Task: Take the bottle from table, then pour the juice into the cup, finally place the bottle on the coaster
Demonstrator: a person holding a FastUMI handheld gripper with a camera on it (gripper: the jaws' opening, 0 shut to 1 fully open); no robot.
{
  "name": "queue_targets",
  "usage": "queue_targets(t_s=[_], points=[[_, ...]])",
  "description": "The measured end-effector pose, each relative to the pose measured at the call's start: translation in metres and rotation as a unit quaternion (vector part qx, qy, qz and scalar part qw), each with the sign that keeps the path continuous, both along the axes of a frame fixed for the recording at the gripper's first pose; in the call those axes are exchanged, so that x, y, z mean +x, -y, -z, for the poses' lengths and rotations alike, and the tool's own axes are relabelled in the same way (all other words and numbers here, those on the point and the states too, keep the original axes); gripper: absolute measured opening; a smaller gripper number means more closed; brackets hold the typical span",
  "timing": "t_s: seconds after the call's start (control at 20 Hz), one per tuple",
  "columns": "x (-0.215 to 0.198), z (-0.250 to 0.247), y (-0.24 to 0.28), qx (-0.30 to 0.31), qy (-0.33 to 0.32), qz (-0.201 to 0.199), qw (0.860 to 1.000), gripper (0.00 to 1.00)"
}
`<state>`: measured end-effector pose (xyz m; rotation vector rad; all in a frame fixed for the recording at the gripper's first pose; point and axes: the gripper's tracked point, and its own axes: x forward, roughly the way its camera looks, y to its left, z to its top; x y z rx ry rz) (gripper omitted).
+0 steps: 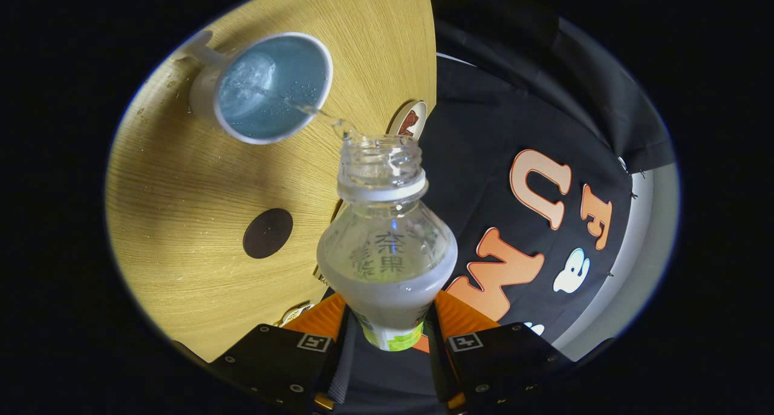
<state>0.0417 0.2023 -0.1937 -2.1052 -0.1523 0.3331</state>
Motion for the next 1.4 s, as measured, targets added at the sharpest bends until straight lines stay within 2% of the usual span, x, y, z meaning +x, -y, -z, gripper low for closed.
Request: queue_targets(t_s=[1.4], points=[[0.004, -0.015, -0.013, -0.046, 0.012, -0.026, 0.999, 0.55]])
